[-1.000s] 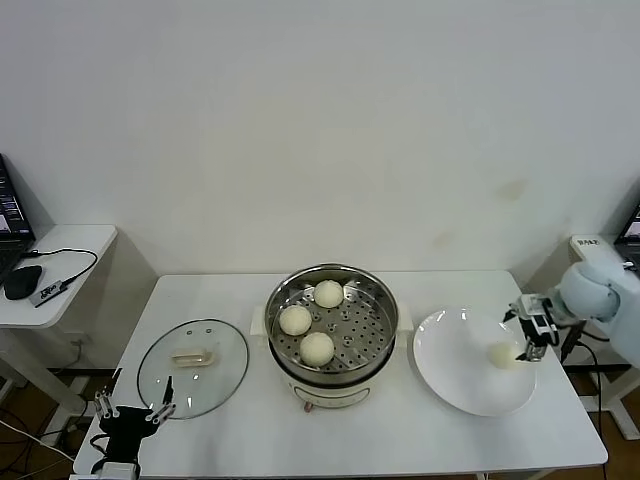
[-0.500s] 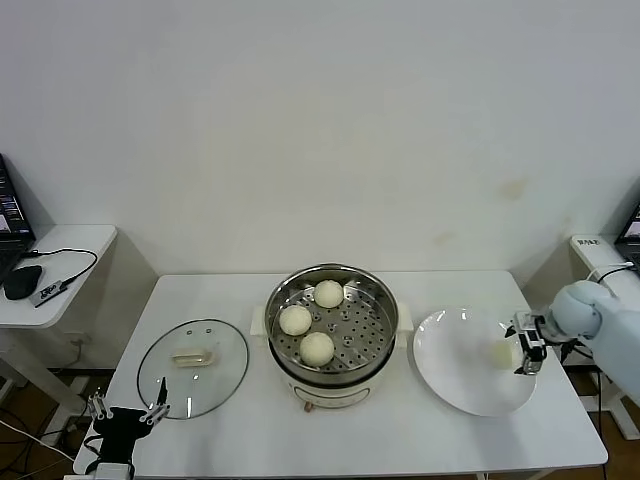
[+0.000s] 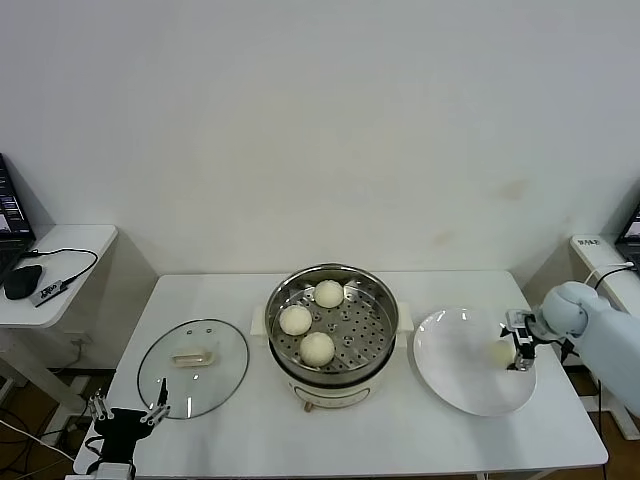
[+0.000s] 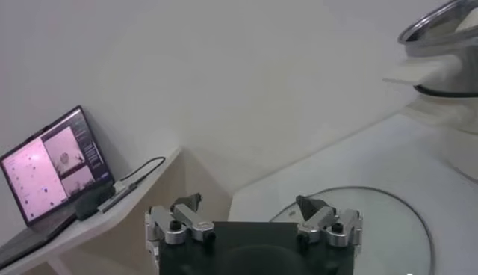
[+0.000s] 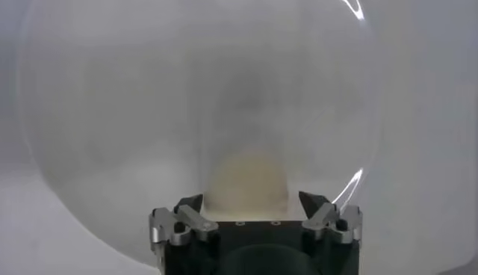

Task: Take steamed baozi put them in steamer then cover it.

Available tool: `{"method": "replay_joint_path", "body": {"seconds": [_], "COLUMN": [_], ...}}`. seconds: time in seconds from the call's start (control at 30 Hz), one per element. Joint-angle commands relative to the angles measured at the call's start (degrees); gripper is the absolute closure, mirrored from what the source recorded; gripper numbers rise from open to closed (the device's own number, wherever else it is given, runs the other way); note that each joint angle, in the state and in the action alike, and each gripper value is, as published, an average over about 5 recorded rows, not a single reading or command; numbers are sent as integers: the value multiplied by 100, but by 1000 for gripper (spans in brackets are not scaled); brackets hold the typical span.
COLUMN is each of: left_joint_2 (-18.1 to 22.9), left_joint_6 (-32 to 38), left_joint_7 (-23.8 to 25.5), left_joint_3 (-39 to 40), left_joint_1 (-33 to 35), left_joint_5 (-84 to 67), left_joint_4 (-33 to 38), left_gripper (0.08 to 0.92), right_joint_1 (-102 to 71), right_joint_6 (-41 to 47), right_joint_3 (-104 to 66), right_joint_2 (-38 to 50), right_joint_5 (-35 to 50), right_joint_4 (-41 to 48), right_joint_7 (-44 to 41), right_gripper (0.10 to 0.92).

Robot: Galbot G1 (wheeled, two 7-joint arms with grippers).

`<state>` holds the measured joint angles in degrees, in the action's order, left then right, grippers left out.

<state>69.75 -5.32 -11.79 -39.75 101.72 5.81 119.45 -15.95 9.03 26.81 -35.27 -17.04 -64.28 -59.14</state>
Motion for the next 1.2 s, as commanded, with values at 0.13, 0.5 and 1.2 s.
{"method": "replay_joint_path", "body": {"seconds": [0.13, 0.5, 1.2], "left_joint_2": [5, -10, -95], "left_joint_6": [1, 2, -15], "left_joint_7": [5, 8, 62], "left_joint_3": [5, 12, 196], "left_joint_1": [1, 7, -194], "left_joint_5": [4, 7, 43], "left_joint_4": [30, 79, 102], "left_gripper": [177, 177, 177], "right_joint_1": [183, 1497, 5372], "right_joint_6": [54, 524, 2524], "right_joint_3": [70, 1020, 4077], "right_joint_2": [-100, 427, -392], "right_joint_5": [52, 987, 4233], "right_joint_4": [89, -752, -3127], "right_joint_7": [-199, -375, 586], "right_gripper": [384, 440, 415]}}
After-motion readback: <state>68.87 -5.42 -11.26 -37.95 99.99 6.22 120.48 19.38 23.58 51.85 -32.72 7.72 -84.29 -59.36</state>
